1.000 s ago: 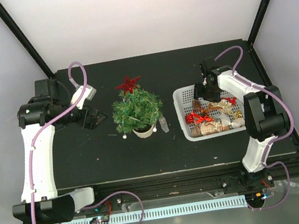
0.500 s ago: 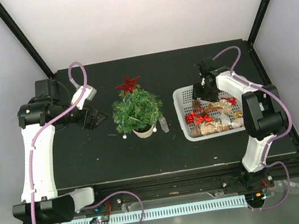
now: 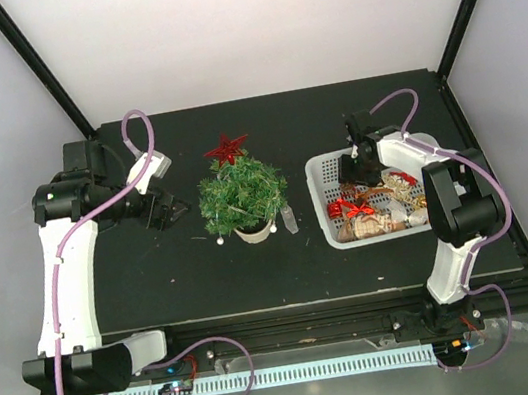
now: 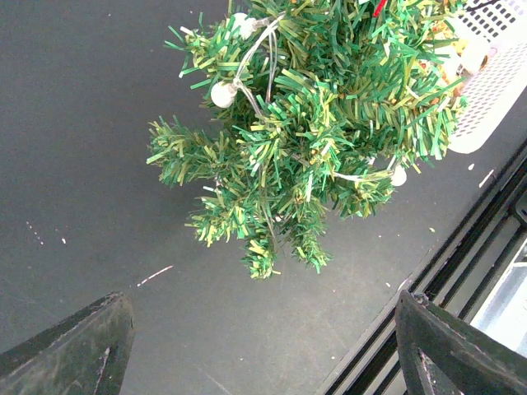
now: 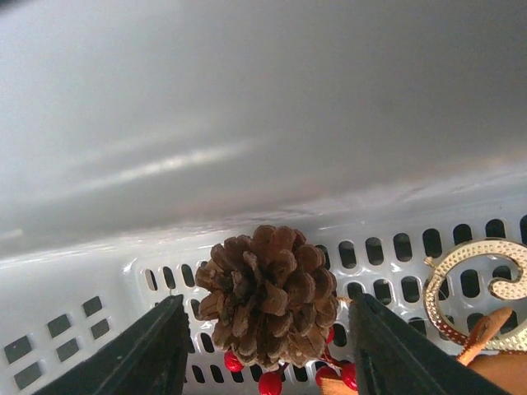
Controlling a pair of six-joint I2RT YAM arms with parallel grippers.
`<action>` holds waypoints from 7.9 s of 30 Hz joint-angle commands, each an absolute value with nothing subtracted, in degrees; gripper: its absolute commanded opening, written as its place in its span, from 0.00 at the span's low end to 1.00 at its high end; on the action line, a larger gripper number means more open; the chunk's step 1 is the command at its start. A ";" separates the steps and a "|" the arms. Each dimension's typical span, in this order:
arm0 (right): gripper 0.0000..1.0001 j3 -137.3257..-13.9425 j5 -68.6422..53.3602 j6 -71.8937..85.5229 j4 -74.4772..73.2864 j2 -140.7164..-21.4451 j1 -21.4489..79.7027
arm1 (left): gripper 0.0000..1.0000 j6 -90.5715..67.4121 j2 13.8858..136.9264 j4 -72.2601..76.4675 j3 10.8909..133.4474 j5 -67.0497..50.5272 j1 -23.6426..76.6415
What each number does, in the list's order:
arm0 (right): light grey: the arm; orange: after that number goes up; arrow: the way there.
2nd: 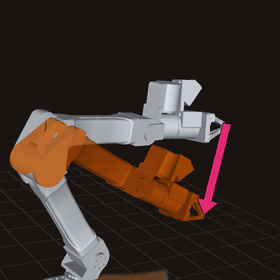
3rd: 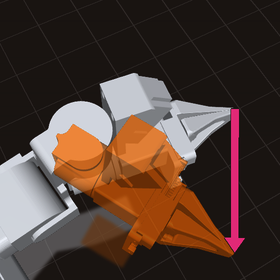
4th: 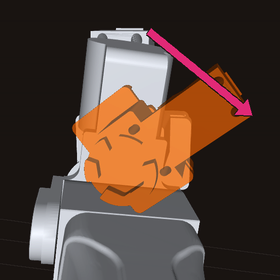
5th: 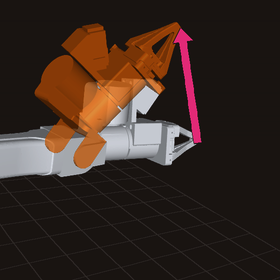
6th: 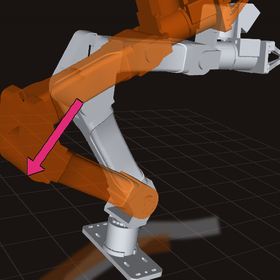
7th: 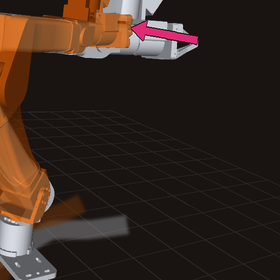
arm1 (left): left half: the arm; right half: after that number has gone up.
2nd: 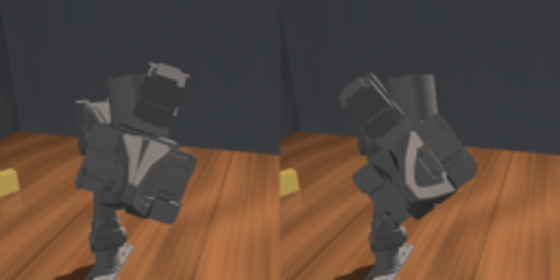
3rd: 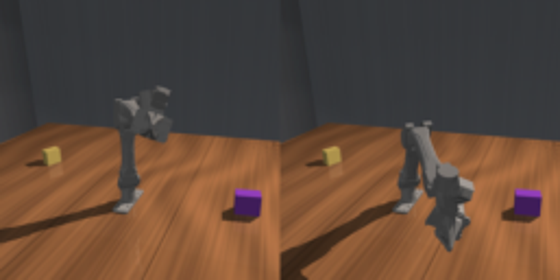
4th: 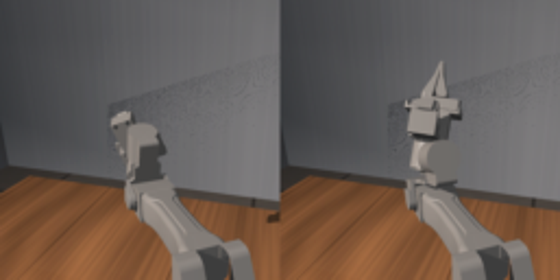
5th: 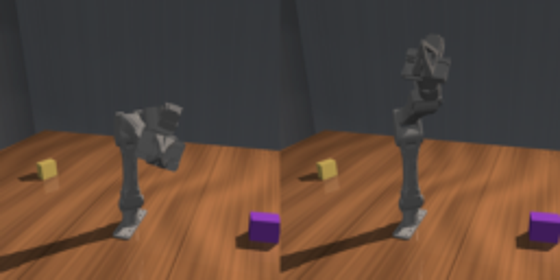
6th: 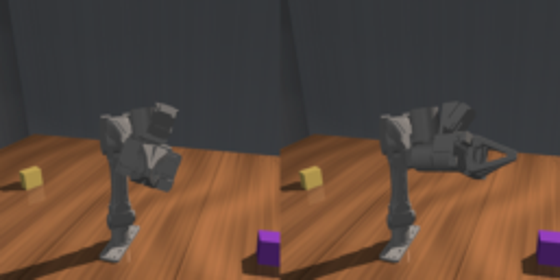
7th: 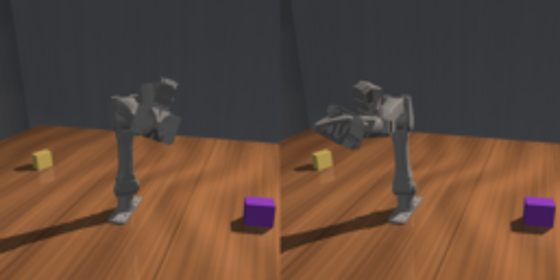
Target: Decorate the small christmas tree
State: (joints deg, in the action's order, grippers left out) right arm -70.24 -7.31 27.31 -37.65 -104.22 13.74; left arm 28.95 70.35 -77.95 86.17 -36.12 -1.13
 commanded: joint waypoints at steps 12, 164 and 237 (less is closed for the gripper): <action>0.39 -68.83 -7.88 27.95 -36.06 -105.55 13.89 | 0.87 29.59 68.82 -79.45 85.67 -39.10 -1.41; 0.43 -94.85 -38.68 27.90 -47.89 -75.20 32.45 | 0.90 37.45 66.73 -86.38 90.49 -52.44 5.98; 0.42 -85.71 -43.53 36.43 -23.51 -87.86 35.47 | 0.90 35.33 61.80 -86.46 85.62 -46.43 5.59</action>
State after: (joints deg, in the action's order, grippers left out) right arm -85.89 -42.61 36.18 -25.50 -88.03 34.13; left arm 35.83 62.59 -86.61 85.56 -46.41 5.72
